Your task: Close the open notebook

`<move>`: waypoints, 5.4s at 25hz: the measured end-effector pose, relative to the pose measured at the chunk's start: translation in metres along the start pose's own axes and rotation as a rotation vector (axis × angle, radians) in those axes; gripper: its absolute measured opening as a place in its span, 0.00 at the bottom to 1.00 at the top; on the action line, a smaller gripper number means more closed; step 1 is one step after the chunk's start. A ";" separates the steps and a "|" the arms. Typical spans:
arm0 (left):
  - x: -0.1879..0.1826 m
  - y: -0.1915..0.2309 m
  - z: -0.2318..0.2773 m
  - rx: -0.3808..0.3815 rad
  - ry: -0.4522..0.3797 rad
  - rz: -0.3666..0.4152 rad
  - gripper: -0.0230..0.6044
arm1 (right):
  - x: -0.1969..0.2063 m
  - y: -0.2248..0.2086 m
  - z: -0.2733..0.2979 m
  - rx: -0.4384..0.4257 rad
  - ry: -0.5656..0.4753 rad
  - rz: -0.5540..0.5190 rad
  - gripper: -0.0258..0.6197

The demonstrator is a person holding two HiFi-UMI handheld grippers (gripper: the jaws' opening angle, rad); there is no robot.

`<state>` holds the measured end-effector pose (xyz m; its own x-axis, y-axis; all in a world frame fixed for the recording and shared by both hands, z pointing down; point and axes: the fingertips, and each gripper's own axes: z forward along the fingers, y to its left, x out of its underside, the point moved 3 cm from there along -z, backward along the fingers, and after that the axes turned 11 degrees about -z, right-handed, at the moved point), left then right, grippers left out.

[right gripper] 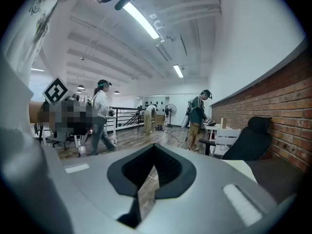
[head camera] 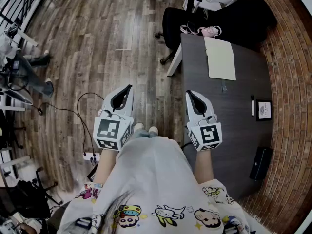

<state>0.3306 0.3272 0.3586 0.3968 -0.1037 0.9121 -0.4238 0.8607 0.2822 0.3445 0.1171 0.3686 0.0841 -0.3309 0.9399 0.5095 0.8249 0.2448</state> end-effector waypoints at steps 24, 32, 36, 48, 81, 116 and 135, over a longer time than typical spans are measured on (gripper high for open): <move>-0.030 0.069 0.050 -0.007 -0.024 -0.035 0.12 | -0.006 -0.016 0.088 -0.004 -0.027 0.086 0.15; -0.073 0.129 0.112 0.041 -0.031 -0.025 0.16 | -0.029 -0.040 0.172 0.031 -0.031 0.085 0.21; -0.086 0.151 0.131 0.070 -0.024 -0.008 0.17 | -0.032 -0.048 0.196 0.063 -0.026 0.089 0.23; -0.098 0.190 0.198 0.125 0.036 -0.014 0.18 | -0.017 -0.079 0.246 0.156 0.040 0.135 0.23; -0.144 -0.102 0.549 1.038 0.314 0.250 0.18 | 0.072 -0.312 0.128 1.024 0.180 0.399 0.24; -0.027 -0.172 0.588 1.393 0.820 0.432 0.18 | 0.111 -0.254 0.137 1.466 0.108 0.805 0.23; 0.091 -0.168 0.646 1.120 1.047 0.458 0.18 | 0.222 -0.246 0.149 1.458 -0.075 1.213 0.24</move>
<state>-0.0880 -0.1484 0.5867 0.2317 0.8262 0.5136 -0.8275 -0.1101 0.5505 0.1097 -0.0913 0.5529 -0.2612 0.6288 0.7324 -0.8111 0.2684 -0.5197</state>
